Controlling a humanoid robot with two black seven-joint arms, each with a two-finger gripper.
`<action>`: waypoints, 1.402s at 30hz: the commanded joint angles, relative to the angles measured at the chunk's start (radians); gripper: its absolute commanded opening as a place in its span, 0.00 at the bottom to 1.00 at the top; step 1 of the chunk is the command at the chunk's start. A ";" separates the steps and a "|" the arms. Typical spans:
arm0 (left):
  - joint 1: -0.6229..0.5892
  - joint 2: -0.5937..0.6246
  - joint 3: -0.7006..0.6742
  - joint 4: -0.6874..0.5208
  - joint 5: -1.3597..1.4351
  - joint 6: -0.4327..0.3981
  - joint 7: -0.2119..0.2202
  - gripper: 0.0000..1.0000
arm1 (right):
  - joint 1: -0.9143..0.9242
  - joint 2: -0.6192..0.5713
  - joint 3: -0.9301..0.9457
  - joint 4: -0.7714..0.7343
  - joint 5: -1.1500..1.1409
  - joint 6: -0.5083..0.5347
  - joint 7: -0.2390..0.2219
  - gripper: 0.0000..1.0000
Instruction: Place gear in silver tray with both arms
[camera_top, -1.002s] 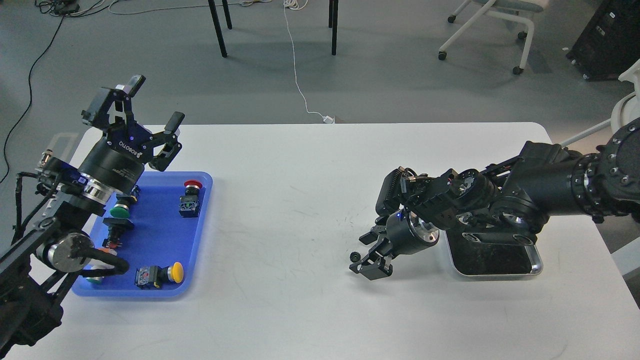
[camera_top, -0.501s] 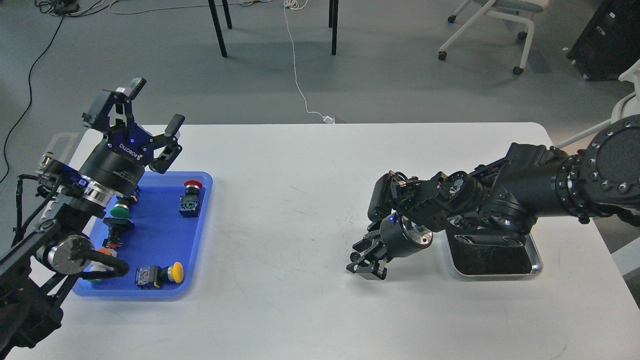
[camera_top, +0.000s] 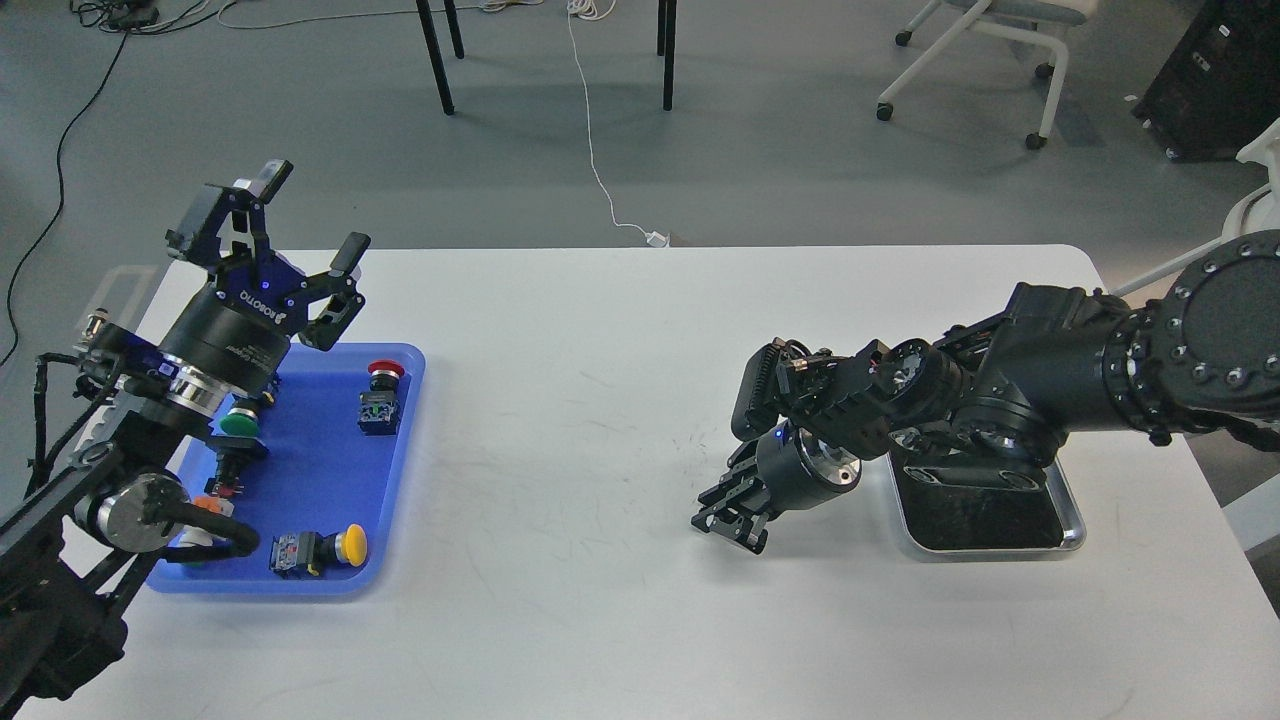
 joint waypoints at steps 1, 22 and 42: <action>-0.001 0.001 -0.001 0.000 0.000 0.000 0.000 0.99 | 0.015 -0.011 0.002 0.006 0.005 -0.002 0.000 0.13; -0.001 -0.013 0.009 -0.034 0.002 -0.015 0.000 0.99 | 0.081 -0.528 -0.103 0.130 -0.135 -0.002 0.000 0.14; 0.001 -0.016 0.011 -0.037 0.008 -0.020 0.000 0.99 | -0.029 -0.546 -0.095 0.084 -0.135 -0.011 0.000 0.23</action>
